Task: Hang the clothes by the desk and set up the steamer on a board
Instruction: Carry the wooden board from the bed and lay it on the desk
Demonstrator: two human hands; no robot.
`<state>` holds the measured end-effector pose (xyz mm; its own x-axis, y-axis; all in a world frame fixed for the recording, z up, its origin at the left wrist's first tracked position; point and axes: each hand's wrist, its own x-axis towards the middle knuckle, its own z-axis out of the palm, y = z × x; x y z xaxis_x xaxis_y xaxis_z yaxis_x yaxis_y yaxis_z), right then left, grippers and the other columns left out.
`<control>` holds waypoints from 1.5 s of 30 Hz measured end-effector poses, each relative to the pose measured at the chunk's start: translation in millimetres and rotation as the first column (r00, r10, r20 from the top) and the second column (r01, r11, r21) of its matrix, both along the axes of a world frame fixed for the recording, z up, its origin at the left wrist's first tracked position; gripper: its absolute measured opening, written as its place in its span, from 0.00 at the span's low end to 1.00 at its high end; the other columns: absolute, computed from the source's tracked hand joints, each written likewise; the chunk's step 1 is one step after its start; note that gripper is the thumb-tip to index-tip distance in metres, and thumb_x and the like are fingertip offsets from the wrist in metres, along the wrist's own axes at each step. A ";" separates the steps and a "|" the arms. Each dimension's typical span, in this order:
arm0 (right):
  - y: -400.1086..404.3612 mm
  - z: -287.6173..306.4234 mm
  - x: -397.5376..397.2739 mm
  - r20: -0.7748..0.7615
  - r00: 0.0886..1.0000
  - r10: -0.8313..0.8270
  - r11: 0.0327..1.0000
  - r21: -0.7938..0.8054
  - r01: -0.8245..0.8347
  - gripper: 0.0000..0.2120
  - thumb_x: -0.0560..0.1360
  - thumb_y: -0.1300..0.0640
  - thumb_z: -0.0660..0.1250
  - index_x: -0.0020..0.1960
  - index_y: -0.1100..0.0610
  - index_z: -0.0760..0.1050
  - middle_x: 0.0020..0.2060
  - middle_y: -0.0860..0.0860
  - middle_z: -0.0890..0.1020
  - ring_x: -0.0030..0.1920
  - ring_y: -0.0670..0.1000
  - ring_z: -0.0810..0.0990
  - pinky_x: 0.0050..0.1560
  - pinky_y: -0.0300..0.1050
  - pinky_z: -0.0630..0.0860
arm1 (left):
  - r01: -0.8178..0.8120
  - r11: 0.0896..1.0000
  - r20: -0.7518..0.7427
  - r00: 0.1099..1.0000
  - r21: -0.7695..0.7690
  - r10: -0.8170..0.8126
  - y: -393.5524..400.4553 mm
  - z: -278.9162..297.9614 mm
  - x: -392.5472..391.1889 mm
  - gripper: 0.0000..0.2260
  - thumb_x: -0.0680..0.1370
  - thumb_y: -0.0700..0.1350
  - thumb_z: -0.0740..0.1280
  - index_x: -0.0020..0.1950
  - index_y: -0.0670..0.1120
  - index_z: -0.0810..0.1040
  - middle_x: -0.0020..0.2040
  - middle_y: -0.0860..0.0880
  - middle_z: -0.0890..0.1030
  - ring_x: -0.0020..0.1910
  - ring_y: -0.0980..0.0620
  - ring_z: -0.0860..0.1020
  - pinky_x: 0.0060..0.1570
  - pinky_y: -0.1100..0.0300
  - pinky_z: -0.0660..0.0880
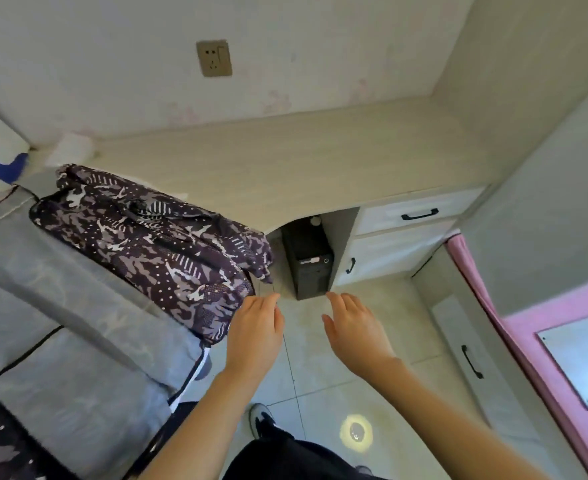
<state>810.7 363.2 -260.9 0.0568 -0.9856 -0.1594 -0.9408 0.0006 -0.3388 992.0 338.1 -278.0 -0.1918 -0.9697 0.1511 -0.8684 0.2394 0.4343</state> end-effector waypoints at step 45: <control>261.6 -64.4 -568.9 -0.124 0.532 -0.837 0.536 0.004 0.844 0.19 0.72 0.60 0.67 0.61 0.66 0.73 0.48 0.59 0.80 0.53 0.63 0.78 0.51 0.53 0.77 | 0.873 0.461 0.128 0.445 0.161 -0.886 102.1 -52.6 -670.3 0.17 0.76 0.41 0.66 0.64 0.41 0.75 0.55 0.46 0.81 0.56 0.49 0.77 0.57 0.53 0.75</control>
